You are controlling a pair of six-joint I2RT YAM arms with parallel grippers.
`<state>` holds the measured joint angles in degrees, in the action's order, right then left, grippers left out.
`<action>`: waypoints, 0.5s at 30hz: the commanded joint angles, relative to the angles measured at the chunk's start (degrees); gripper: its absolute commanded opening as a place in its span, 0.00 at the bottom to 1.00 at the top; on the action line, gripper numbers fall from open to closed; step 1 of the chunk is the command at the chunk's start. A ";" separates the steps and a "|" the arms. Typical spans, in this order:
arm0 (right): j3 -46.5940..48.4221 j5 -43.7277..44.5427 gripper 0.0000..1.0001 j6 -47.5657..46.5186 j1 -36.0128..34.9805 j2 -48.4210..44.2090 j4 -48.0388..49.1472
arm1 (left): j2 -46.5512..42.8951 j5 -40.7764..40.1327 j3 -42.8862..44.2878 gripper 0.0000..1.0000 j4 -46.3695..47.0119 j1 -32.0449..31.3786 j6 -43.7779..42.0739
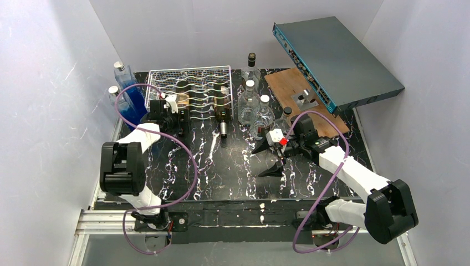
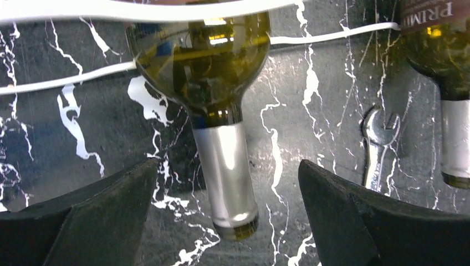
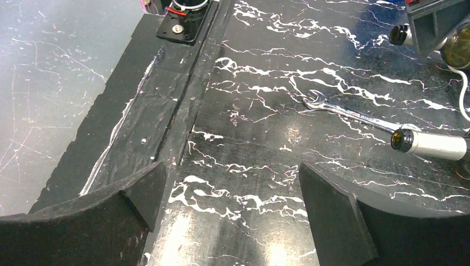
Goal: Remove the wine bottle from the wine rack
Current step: Pick up the wine bottle from the wine rack.
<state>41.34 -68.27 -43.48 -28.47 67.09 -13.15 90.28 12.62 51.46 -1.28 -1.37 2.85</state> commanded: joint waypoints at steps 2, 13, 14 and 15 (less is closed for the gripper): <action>0.83 -0.26 0.98 -1.92 0.34 0.04 -1.19 | 2.69 -0.84 3.30 0.97 0.90 -0.28 -1.71; 1.28 0.15 0.98 -3.08 0.34 1.05 -2.36 | 8.16 -2.15 6.64 0.94 -1.53 -0.17 -1.13; 1.28 0.10 0.98 -3.08 0.34 1.12 -2.39 | 8.60 -2.23 7.05 0.94 -1.92 -0.21 -1.21; 1.28 0.14 0.99 -3.10 0.35 1.11 -2.41 | 9.00 -2.27 7.37 0.93 -2.43 -0.15 -1.24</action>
<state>41.34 -67.61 -45.45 -28.47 67.94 -14.76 98.37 11.51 56.05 -1.10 -1.37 2.17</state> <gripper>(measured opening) 0.984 0.943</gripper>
